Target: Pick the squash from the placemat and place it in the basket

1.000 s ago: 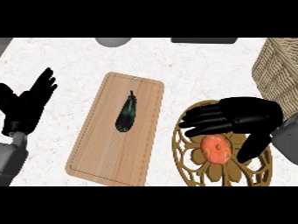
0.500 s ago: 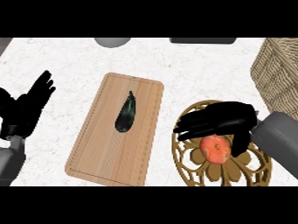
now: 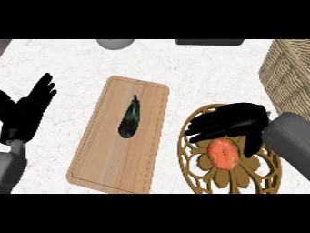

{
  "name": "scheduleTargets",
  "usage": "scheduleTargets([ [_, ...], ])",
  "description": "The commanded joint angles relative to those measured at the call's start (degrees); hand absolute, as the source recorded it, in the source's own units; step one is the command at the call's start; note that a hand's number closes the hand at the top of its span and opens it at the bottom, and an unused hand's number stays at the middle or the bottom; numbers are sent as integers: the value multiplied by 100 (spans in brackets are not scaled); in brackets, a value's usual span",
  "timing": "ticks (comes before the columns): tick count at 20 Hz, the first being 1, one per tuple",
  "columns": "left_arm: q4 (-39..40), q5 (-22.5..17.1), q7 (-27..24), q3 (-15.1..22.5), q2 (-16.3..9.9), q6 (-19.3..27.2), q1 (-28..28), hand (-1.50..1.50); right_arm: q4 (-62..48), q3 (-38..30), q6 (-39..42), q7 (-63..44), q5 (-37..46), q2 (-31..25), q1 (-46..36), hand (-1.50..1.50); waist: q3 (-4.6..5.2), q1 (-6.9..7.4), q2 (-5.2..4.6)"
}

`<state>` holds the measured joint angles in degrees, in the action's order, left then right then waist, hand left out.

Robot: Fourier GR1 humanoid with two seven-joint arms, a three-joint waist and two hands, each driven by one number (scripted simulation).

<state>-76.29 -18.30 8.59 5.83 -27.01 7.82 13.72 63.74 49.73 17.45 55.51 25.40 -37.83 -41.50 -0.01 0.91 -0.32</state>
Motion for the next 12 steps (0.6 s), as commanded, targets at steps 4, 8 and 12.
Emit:
scheduleTargets([
  [4, -112, 37, -206, -33, 3, -196, -334, 0, -258, 208, 599, 1273, -155, -117, -148, -150, 0, 53, 10],
  [8, -441, 134, 548, 7, -26, 39, 71, 0, -396, 383, 188, 1188, 34, 79, -56, -150, -6, 13, 19],
  [12, -559, 121, 404, -104, 36, -68, -268, 0, -648, 356, -188, 1014, 339, 352, 21, -150, -3, 13, 28],
])
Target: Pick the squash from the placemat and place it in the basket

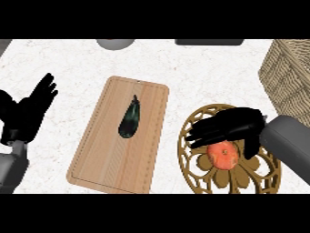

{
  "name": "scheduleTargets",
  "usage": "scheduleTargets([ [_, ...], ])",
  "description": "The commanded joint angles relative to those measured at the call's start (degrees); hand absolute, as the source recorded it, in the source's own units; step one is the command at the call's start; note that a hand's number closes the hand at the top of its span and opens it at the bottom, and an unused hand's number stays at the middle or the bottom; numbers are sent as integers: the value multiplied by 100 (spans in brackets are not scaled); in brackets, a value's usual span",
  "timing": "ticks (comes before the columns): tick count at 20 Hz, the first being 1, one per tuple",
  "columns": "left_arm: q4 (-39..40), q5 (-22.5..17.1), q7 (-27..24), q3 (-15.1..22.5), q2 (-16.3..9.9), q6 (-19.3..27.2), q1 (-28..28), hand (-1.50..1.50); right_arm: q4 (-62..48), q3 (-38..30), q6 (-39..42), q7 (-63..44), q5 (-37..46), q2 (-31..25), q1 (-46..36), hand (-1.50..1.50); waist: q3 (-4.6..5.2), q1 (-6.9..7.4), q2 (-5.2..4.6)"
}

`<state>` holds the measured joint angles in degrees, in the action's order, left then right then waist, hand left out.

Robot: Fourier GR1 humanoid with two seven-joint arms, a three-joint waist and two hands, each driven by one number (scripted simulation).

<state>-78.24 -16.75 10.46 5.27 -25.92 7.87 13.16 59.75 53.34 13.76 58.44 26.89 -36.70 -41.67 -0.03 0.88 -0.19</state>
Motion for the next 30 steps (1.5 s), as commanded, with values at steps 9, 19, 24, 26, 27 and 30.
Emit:
scheduleTargets([
  [9, -48, -26, -175, -316, 27, -318, -296, 0, 89, 301, -854, 893, 974, 65, 483, 150, 0, -59, 26],
  [19, 141, 273, 41, -295, 224, -206, 60, 0, -147, 59, -844, 1097, 1187, 292, 451, 150, 1, -77, 15],
  [24, 146, 196, -82, -419, 129, -216, -56, 0, -1475, -1648, -538, -2415, -17, 610, 428, 150, 7, -368, -16],
  [26, 187, 183, -89, -473, 99, -200, -109, 0, -1716, -2055, -717, -2906, -277, 563, 455, 150, 16, -530, -27],
  [27, 186, 185, -82, -461, 117, -192, -125, 0, -1888, -2258, -796, -3290, -414, 622, 481, 150, 17, -551, -44],
  [30, 145, 189, -105, -497, 88, -173, -143, 0, -2269, -2851, -1150, -4423, -831, 925, 434, 150, 21, -417, -25],
])
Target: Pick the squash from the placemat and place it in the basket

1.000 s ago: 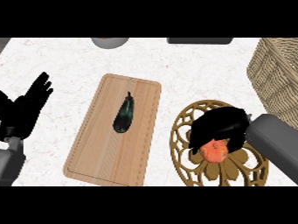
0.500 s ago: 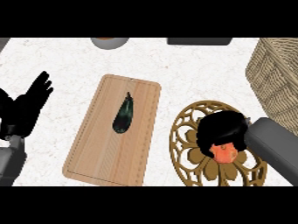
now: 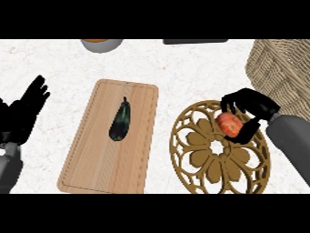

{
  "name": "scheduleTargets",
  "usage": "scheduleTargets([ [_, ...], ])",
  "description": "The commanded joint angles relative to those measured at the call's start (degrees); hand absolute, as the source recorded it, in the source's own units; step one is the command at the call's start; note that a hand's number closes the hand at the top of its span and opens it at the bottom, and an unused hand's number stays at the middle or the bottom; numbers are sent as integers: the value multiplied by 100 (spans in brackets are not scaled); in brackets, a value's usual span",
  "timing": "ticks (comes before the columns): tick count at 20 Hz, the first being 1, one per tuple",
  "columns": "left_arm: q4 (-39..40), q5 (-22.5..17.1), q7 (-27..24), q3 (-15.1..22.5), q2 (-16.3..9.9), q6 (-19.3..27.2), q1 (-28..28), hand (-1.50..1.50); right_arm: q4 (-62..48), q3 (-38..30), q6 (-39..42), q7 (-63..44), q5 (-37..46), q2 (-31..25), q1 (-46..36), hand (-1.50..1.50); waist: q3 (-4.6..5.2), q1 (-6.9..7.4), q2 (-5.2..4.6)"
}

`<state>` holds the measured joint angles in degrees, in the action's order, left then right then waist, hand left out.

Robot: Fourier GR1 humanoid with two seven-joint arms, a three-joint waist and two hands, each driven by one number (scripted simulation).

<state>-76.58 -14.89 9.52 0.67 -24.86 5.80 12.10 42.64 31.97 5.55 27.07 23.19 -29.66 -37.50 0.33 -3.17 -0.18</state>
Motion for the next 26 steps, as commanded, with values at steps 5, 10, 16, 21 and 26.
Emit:
scheduleTargets([
  [5, -25, -8, 20, 31, 33, -12, 21, 0, -741, -1869, -1740, -2869, -1210, 1045, -523, 150, -33, 215, 9],
  [10, -68, 60, -6, 199, 81, -108, 71, 0, -699, -2412, -4044, -4014, -1015, 1544, -1491, 150, 8, 574, 26],
  [16, -19, 45, 70, 303, 128, -226, 197, 0, -1528, -2259, -6153, -5809, 45, 1708, -2729, 150, 47, 755, -24],
  [21, -34, 200, 122, 380, 132, -140, 327, 0, -2870, -1923, -6651, -7401, 949, 1670, -3940, 150, 30, 734, -18],
  [26, -63, 117, 127, 261, 108, -164, 379, 0, -4013, -1552, -6277, -8689, 1598, 1352, -5179, 150, 13, 775, -47],
])
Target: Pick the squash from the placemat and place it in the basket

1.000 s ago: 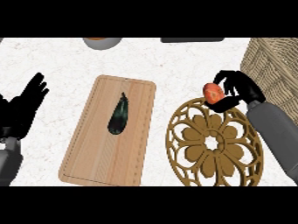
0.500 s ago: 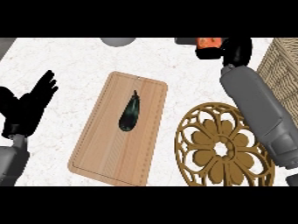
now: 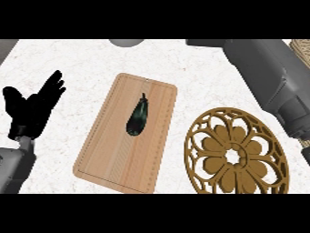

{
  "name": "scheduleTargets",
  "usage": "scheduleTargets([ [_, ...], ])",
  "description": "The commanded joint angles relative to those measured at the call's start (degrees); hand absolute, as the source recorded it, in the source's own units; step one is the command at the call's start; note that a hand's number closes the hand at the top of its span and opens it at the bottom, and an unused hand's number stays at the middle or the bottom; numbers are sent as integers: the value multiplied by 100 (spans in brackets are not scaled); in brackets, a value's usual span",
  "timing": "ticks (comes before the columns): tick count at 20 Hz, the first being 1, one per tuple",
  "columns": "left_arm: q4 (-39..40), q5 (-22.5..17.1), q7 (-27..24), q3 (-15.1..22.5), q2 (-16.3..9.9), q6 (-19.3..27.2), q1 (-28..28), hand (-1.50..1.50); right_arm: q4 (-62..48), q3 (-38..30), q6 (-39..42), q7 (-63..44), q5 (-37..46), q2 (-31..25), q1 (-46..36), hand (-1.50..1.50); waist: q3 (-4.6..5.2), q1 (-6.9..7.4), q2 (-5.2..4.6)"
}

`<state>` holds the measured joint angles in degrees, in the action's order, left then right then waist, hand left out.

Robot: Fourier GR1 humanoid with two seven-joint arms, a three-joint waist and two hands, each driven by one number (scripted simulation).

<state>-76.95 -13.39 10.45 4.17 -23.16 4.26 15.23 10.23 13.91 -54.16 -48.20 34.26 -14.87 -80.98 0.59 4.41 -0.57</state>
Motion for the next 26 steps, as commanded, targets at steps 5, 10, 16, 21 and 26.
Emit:
scheduleTargets([
  [5, 24, -29, -24, -82, -21, -71, -40, 0, -1003, 876, 78, -2440, 1154, -156, -1362, 150, -27, -38, -39],
  [10, 50, 53, 49, -95, 10, 38, 128, 0, -1018, 1078, 603, -2702, 1354, -750, -1428, 150, -38, -35, -115],
  [16, -166, -41, 72, -148, 33, -5, -52, 0, -1023, 1430, 1124, -3399, 1712, -1005, -1200, 150, -45, -131, -47],
  [21, -212, 132, 14, -97, 61, 92, -293, 0, -1023, 1373, 989, -3354, 1673, -1127, -1005, 150, -55, -217, 8],
  [26, -13, -137, -35, -468, -122, -190, -126, 0, -1023, 1323, 939, -3114, 1649, -1126, -598, 150, -54, -288, 11],
])
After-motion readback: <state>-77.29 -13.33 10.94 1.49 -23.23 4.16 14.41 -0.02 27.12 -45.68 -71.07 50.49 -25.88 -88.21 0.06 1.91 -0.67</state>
